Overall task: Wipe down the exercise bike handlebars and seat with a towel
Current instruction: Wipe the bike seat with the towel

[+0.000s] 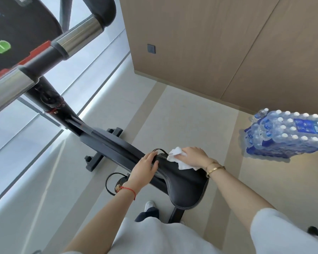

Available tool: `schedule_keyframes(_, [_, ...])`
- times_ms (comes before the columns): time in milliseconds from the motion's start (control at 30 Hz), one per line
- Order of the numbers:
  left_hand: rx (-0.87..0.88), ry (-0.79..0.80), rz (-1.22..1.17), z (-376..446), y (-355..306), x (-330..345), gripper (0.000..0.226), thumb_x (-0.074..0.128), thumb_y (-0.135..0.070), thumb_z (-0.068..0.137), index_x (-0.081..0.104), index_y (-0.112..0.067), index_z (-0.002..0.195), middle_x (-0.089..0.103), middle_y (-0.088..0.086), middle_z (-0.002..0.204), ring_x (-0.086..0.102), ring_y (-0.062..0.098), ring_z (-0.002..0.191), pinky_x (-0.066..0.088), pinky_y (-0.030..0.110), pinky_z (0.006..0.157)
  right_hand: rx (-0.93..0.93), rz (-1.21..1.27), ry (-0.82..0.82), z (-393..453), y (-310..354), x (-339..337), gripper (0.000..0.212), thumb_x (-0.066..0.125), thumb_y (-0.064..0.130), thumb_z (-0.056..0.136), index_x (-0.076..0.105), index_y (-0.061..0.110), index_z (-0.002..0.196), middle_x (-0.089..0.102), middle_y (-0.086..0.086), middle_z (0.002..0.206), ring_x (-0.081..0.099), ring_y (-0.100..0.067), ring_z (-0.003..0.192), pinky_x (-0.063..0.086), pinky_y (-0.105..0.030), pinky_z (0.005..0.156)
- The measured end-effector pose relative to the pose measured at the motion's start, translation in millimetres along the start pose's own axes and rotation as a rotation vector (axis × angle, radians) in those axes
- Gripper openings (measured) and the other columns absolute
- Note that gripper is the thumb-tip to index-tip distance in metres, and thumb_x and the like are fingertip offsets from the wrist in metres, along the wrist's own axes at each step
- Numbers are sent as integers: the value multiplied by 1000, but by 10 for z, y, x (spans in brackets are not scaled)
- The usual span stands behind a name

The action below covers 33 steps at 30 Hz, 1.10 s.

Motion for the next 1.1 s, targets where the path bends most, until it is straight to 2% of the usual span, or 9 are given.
schedule_keyframes(200, [33,-7,-25,-1,0,-6,41,40,-36,102,41,-26,141,44,-10,144,52,15,122,44,27,98,-139,-27,54,5,435,115,58,23,67,93,57,20,95,60,-5,72,58,-28,68,40,-36,66])
schedule_keyframes(267, [35,-9,-19,1,-2,-20,41,39,-36,102,40,-26,142,44,-10,144,53,15,120,44,28,97,-239,-92,-36,-95,266,143,49,28,58,97,57,19,105,65,-5,90,62,-29,84,42,-38,76])
schedule_keyframes(367, [35,-10,-7,-3,-16,-41,42,39,-35,102,39,-26,143,43,-9,145,53,15,119,44,28,95,-333,-139,-119,-215,-5,112,22,39,37,101,53,20,98,61,-1,109,55,-23,107,37,-36,90])
schedule_keyframes(533, [18,-3,-9,3,-21,-22,42,39,-35,102,39,-25,143,42,-8,146,56,14,115,45,28,95,-85,-132,83,44,153,24,56,30,60,96,63,19,113,68,-10,107,59,-30,94,40,-35,77])
schedule_keyframes(633, [9,5,-3,5,-11,-9,43,38,-36,102,39,-25,143,43,-8,146,53,16,121,45,29,98,-73,-90,143,132,323,57,65,22,71,91,61,20,104,68,-12,99,59,-29,86,40,-36,73])
schedule_keyframes(700, [0,11,5,3,-17,-13,43,38,-36,102,39,-25,144,42,-8,147,54,16,121,44,29,99,-110,-102,78,59,276,106,59,26,63,95,62,18,101,70,-13,94,63,-33,86,41,-36,73])
schedule_keyframes(867, [-9,1,8,3,-33,-31,42,38,-34,102,39,-25,144,42,-8,148,52,15,122,42,29,98,-407,-172,-325,-264,-208,308,45,33,47,93,60,25,122,62,4,113,53,-23,115,34,-37,98])
schedule_keyframes(1000, [-14,3,11,4,-36,-4,43,37,-34,102,38,-24,145,41,-7,149,47,18,130,40,31,102,-267,-60,-357,-252,-350,325,51,31,55,91,58,26,123,57,6,125,51,-22,114,39,-35,92])
schedule_keyframes(1100, [-11,4,9,4,-27,5,43,37,-34,102,39,-23,144,42,-6,148,49,18,127,42,31,100,12,332,-196,-147,-418,165,46,40,58,91,59,34,125,63,5,118,60,-24,103,50,-35,85])
Point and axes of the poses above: each hand's wrist, its own z-axis towards the middle knuckle, its own x-axis out of the palm, y = z × x, the point moved 3 cm from there along z, towards the middle knuckle
